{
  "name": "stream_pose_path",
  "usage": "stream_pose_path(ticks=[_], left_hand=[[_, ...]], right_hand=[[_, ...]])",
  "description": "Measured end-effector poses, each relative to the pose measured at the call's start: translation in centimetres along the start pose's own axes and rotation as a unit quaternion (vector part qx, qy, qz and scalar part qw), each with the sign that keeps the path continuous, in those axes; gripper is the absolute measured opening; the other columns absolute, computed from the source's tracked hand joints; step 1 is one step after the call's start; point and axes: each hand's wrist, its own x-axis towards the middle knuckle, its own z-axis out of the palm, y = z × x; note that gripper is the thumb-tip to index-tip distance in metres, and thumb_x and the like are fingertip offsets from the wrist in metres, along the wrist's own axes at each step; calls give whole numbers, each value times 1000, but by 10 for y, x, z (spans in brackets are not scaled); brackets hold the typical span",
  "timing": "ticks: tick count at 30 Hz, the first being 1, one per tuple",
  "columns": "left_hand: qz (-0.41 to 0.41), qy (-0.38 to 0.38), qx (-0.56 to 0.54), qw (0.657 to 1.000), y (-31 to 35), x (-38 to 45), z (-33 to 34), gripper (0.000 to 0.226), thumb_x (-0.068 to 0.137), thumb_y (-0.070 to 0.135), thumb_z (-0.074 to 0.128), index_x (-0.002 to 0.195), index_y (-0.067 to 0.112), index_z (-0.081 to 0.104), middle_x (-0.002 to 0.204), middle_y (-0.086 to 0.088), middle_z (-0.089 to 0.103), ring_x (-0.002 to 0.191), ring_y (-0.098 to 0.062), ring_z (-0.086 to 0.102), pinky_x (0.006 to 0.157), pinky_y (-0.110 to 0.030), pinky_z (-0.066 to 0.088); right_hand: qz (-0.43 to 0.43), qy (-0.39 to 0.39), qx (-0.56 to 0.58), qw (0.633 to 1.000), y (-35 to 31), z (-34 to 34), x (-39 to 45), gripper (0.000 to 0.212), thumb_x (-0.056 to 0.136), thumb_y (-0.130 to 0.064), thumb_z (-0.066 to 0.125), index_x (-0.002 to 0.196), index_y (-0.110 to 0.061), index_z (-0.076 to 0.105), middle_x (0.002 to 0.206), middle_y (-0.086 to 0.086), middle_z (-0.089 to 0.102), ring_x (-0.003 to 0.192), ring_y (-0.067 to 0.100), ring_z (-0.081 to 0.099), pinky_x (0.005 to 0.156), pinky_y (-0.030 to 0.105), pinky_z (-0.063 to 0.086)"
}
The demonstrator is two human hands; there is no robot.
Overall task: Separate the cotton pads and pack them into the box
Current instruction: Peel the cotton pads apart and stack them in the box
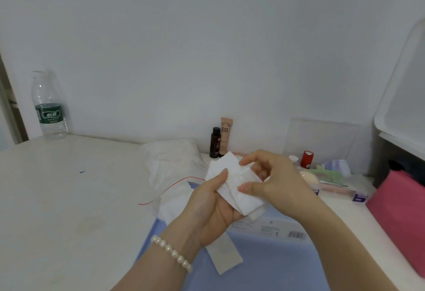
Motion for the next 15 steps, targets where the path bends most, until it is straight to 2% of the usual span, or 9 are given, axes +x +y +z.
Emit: stream_pose_path(ticks=[2,4,7,9,11,13,15], left_hand=[[-5,-4,3,1000,0,0,-1,38,94,26,40,123,7,55,120,-18,64,107,-30,64,90,-47,50],[-13,2,4,1000,0,0,-2,38,95,27,39,123,7,55,119,-19,64,103,-30,65,88,-46,50],[-20,-2,-8,1000,0,0,-3,39,96,27,37,125,7,54,122,-20,62,108,-33,62,92,-48,47],[-22,-12,-25,999,0,-1,-2,39,95,27,38,126,8,52,124,-19,61,113,-33,59,95,-48,46],[-23,-25,-48,998,0,-1,-1,42,91,25,42,128,5,50,125,-20,60,117,-33,57,96,-48,45],[-21,-31,-65,997,2,0,0,47,86,23,46,128,4,49,125,-20,60,118,-34,56,93,-49,46],[-15,-14,-67,998,4,0,0,48,81,22,50,126,5,52,120,-19,64,113,-33,60,85,-51,49]], right_hand=[[-45,-11,-117,992,0,0,-1,40,73,-20,76,102,-41,58,93,-9,47,81,1,43,66,5,32],[-72,-28,-175,982,0,-2,-1,41,77,-26,73,114,-38,59,104,-9,41,95,3,36,73,-1,28],[-110,-21,-186,976,2,-3,-2,28,75,-26,75,102,-32,67,105,-14,39,103,1,32,78,-5,25],[-115,-4,-143,983,2,-6,-1,21,71,-21,78,80,-34,65,103,-18,44,102,-1,39,76,-6,25],[-93,0,-53,994,2,-12,-1,26,67,-14,80,68,-33,63,104,-20,51,94,-8,47,76,-4,29],[-61,-3,70,996,2,-24,-1,28,67,-6,79,63,-31,66,97,-14,63,83,-3,58,79,9,43],[-23,23,193,981,6,-37,0,24,71,2,72,67,-22,69,80,-7,70,69,7,64,62,16,52]])
